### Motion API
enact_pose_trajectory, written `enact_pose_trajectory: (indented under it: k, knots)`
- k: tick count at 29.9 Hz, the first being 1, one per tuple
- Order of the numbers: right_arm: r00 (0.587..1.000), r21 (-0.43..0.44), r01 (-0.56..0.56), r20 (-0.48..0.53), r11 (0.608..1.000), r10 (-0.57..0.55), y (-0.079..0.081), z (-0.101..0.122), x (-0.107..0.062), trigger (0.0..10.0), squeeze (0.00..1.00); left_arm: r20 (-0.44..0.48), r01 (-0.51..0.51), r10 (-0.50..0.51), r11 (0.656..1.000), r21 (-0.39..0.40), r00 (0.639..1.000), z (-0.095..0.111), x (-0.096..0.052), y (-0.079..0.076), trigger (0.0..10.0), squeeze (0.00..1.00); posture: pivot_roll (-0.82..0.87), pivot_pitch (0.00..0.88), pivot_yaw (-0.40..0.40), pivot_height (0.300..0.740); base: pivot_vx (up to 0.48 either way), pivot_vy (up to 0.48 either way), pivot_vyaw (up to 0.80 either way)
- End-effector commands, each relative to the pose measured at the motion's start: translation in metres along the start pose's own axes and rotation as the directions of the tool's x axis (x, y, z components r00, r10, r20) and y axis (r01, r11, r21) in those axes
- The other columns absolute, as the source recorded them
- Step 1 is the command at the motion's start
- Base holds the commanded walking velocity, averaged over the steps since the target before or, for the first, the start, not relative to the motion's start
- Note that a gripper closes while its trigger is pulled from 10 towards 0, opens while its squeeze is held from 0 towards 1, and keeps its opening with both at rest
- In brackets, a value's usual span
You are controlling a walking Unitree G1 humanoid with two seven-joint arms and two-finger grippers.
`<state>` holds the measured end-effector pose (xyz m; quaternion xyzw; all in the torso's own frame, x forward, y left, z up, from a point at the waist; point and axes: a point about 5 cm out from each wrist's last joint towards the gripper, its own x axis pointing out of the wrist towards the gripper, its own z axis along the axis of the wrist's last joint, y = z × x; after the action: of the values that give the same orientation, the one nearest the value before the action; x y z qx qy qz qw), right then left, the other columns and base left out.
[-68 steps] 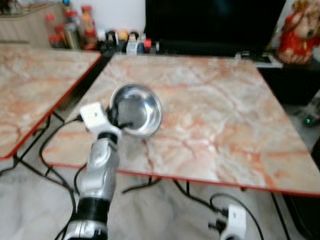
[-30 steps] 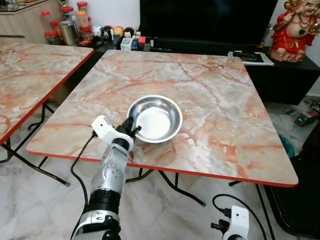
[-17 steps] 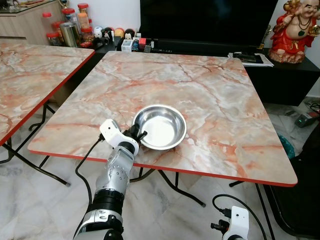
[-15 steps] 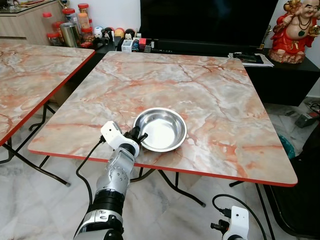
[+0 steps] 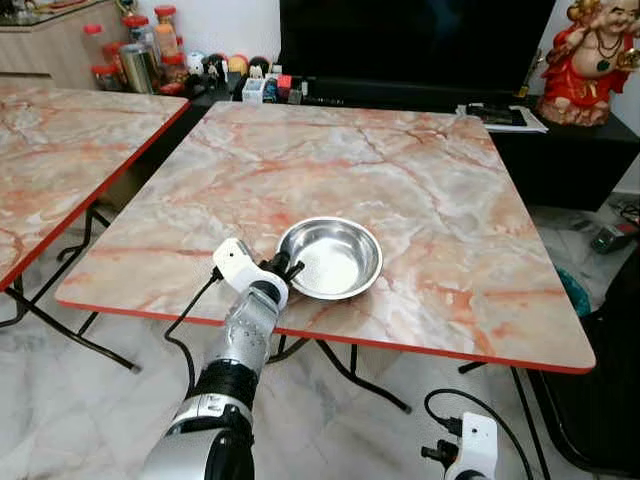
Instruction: Setting the table
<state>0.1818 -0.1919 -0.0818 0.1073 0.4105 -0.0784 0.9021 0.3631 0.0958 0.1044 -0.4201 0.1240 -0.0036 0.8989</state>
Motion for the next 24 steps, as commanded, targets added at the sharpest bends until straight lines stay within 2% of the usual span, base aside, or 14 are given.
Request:
enact_pose_trajectory:
  k: [1, 8, 19, 20, 21, 22, 23, 24]
  knots:
    - [1.0, 0.009, 0.008, 0.001, 1.0, -0.008, -0.0009, 0.0001, -0.0001, 10.0, 0.0, 0.01, 0.018, -0.018, 0.999, -0.031, 1.0, -0.0025, 0.0043, -0.0179, 10.0, 0.0, -0.03, 0.0, -0.022, 0.74, 0.0, 0.0, 0.0]
    - [1.0, 0.007, 0.01, 0.001, 1.0, -0.01, -0.0021, 0.0003, -0.0002, 10.0, 0.0, 0.014, -0.028, 0.029, 0.999, -0.043, 0.999, -0.002, 0.0058, -0.0102, 10.0, 0.0, -0.03, 0.0, -0.024, 0.74, 0.0, 0.0, 0.0]
    - [1.0, 0.006, 0.007, 0.004, 1.0, -0.007, -0.0014, 0.0017, 0.0002, 10.0, 0.0, -0.028, -0.038, 0.037, 0.999, -0.032, 0.999, -0.0094, 0.0065, -0.0102, 10.0, 0.0, -0.03, 0.0, -0.025, 0.74, 0.0, 0.0, 0.0]
    - [1.0, 0.007, 0.008, 0.003, 1.0, -0.008, -0.0015, 0.0015, 0.0002, 10.0, 0.0, -0.028, -0.038, 0.037, 0.999, -0.03, 0.999, -0.0095, 0.0066, -0.0102, 10.0, 0.16, -0.03, 0.0, -0.025, 0.74, 0.0, 0.0, 0.0]
    - [1.0, 0.007, 0.008, 0.003, 1.0, -0.008, -0.0015, 0.0015, 0.0002, 10.0, 0.0, -0.028, -0.038, 0.037, 0.999, -0.03, 0.999, -0.0095, 0.0066, -0.0102, 10.0, 0.16, -0.03, 0.0, -0.025, 0.74, 0.0, 0.0, 0.0]
    - [1.0, 0.007, 0.008, 0.003, 1.0, -0.008, -0.0016, 0.0013, 0.0001, 10.0, 0.0, -0.026, -0.04, 0.039, 0.999, -0.021, 0.999, -0.0091, 0.0066, -0.0099, 10.0, 0.67, -0.03, 0.0, -0.025, 0.74, 0.0, 0.0, 0.0]
    - [1.0, 0.006, 0.008, 0.002, 1.0, -0.008, -0.0016, 0.0012, 0.0001, 10.0, 0.0, -0.024, -0.041, 0.041, 0.999, -0.015, 0.999, -0.0088, 0.0067, -0.0097, 10.0, 0.67, -0.03, 0.0, -0.025, 0.74, 0.0, 0.0, 0.0]
    - [1.0, 0.006, 0.009, 0.002, 1.0, -0.009, -0.0018, 0.0009, 0.0, 10.0, 0.0, -0.025, -0.044, 0.044, 0.999, -0.015, 0.999, -0.0088, 0.0067, -0.0093, 10.0, 1.0, -0.03, 0.0, -0.025, 0.74, 0.0, 0.0, 0.0]
